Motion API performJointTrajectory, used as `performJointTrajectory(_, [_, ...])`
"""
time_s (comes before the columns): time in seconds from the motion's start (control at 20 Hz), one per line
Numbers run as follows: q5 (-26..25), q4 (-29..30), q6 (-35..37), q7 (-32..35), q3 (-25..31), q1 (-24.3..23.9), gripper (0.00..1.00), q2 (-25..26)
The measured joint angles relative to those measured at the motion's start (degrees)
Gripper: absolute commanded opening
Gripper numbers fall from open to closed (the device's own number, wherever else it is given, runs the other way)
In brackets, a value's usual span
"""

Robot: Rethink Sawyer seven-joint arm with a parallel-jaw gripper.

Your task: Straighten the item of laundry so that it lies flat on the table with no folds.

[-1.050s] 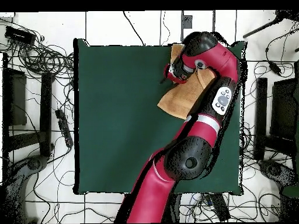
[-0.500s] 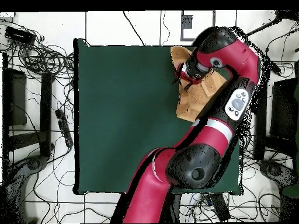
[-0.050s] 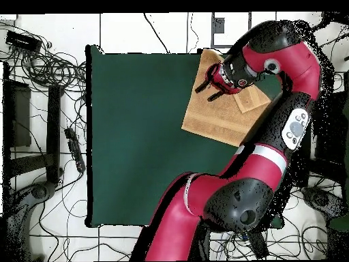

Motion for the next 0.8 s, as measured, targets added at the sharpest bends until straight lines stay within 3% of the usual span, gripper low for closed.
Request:
performJointTrajectory(0.2, [0.42,0.00,4.27,0.25,1.19,-0.01,1.00,-1.96])
performJointTrajectory(0.45, [0.42,0.01,3.64,0.25,2.42,-0.02,1.00,-2.49])
performJointTrajectory(0.6, [-1.56,0.03,-1.20,0.25,2.57,-0.01,1.00,-2.14])
performJointTrajectory(0.8, [-6.13,0.55,-14.79,0.25,2.61,0.40,1.00,-1.52])
